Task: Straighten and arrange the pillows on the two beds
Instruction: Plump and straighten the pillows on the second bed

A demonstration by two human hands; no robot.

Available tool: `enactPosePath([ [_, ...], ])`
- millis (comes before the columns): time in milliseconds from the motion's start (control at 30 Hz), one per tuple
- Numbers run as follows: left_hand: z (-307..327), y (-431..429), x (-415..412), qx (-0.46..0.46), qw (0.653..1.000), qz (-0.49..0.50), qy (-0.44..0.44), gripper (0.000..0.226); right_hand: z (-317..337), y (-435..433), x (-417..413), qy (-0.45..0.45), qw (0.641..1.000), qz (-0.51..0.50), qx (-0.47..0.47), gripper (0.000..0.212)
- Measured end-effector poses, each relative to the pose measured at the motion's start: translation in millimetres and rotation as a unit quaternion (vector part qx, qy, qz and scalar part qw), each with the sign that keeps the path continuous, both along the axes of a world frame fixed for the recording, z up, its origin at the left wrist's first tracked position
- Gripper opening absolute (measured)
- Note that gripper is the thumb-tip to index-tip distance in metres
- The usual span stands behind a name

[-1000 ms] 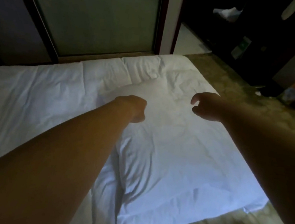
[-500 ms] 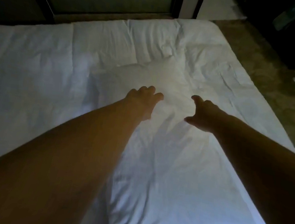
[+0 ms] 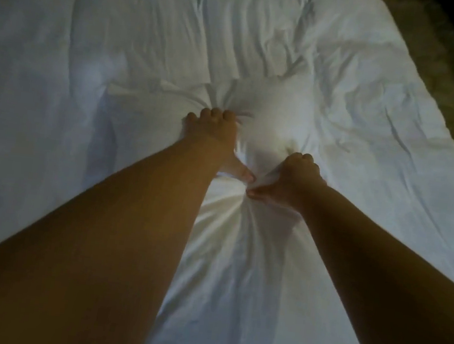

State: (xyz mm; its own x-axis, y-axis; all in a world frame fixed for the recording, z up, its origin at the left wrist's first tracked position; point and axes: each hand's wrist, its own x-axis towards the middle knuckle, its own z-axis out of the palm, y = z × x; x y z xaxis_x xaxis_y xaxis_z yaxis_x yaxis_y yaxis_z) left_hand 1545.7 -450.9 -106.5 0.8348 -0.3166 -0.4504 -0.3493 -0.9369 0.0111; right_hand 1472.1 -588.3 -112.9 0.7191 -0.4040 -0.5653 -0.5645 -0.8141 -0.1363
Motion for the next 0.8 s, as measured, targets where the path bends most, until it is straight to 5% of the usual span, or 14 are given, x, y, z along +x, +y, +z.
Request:
enactPosePath([
  [300,-44,4,-19,-0.093,0.995,0.028,-0.037,0.096,-41,2,-15,-0.086,0.994,0.062,-0.037,0.067],
  [433,-15,9,-41,-0.093,0.995,0.017,-0.039,0.052,-26,9,-31,-0.093,0.991,0.091,-0.044,0.035],
  [633,71,16,-90,-0.098,0.989,-0.005,-0.108,0.020,50,17,-70,-0.075,0.994,0.080,-0.020,0.035],
  [800,197,9,-145,-0.096,0.977,-0.026,-0.189,0.020,166,9,-119,-0.129,0.980,0.142,-0.051,0.041],
])
